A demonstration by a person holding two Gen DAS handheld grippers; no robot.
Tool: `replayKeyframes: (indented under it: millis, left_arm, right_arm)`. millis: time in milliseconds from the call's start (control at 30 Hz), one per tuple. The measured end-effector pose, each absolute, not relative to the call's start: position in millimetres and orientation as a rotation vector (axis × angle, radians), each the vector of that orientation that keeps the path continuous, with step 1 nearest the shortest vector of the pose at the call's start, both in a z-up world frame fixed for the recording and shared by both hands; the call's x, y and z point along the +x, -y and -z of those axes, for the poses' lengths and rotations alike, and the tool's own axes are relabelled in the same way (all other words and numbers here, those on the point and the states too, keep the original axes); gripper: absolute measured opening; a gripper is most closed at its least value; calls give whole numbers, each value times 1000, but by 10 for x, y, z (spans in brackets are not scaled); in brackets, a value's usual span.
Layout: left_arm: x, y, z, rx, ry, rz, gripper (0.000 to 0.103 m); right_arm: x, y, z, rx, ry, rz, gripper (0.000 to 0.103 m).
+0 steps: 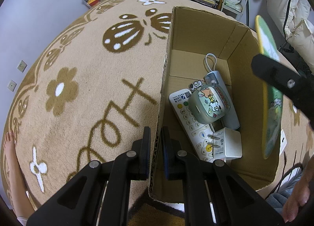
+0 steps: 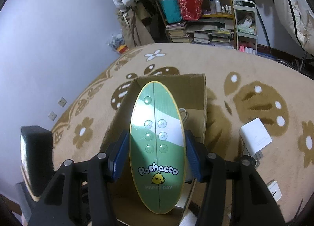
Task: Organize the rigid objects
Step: 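Lower the surfboard item upright into the box and open the right gripper, then move the right gripper back over the keys beside the charger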
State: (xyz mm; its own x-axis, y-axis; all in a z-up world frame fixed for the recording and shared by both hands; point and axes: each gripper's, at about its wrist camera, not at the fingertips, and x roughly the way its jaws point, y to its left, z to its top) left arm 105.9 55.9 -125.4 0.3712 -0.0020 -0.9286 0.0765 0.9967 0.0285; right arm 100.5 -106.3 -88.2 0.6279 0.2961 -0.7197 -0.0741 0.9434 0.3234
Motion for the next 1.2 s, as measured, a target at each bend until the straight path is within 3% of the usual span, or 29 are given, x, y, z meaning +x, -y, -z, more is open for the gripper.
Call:
replayKeyframes:
  millis: [367, 433, 600, 733, 1200]
  left_arm:
    - [1063, -564, 1253, 67, -1192, 52, 11]
    - [1066, -556, 1253, 74, -1192, 50, 11]
    - [1072, -547, 1263, 78, -1192, 49, 11]
    - [1075, -559, 1260, 73, -1193, 51, 11]
    - [1075, -567, 1249, 73, -1193, 52, 11]
  right_arm:
    - [998, 1059, 825, 248, -874, -210, 62]
    - [982, 1070, 786, 242, -862, -203, 75]
    - [930, 1140, 642, 209, -830, -166, 94]
    - [904, 1257, 563, 182, -811, -121, 102]
    - [879, 1764, 665, 158, -855, 2, 102]
